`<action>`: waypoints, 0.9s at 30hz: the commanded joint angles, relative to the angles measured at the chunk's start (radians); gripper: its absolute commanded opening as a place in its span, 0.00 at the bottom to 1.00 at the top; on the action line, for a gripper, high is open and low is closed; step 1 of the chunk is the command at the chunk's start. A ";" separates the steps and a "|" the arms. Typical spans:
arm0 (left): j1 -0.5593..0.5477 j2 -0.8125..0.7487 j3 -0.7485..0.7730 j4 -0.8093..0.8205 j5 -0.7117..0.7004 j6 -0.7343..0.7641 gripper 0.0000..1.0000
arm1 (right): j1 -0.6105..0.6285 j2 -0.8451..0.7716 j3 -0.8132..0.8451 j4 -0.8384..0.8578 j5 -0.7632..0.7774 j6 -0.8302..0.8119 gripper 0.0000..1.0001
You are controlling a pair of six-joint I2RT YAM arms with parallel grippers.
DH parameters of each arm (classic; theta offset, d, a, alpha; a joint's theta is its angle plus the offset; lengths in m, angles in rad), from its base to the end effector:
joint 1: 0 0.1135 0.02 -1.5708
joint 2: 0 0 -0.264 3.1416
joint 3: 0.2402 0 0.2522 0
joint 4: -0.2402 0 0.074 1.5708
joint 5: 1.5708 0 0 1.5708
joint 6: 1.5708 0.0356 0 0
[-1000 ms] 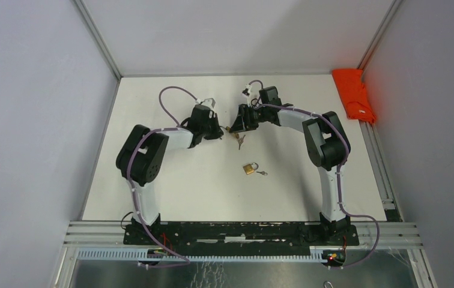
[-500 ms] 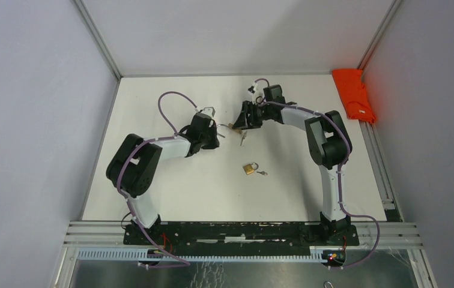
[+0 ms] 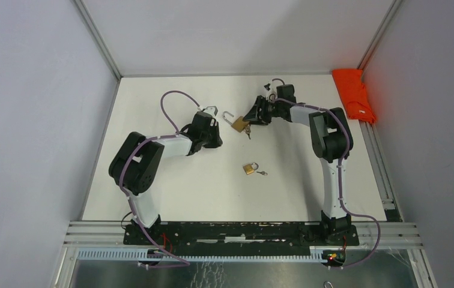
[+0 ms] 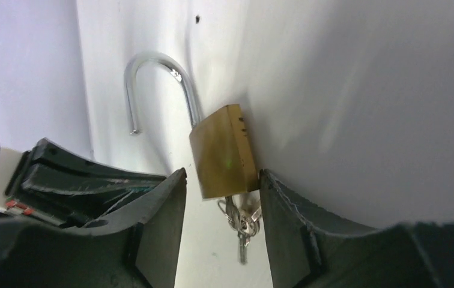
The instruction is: Unlock with the key
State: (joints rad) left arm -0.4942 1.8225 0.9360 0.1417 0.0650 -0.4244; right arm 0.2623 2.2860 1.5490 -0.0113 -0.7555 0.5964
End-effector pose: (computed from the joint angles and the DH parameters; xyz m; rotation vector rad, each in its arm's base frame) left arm 0.3225 -0.1764 0.1431 0.1167 2.3728 -0.5307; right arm 0.4650 0.1501 0.1246 -0.0104 2.4208 1.2936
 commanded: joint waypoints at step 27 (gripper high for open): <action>0.002 -0.456 0.054 -0.303 -0.229 0.015 0.02 | 0.136 0.038 0.351 -0.121 0.295 -0.219 0.00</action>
State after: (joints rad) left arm -0.4938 1.4654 0.9440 -0.0673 -0.0875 -0.4232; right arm 0.3386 2.2398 1.7702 -0.0753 -0.4938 0.4107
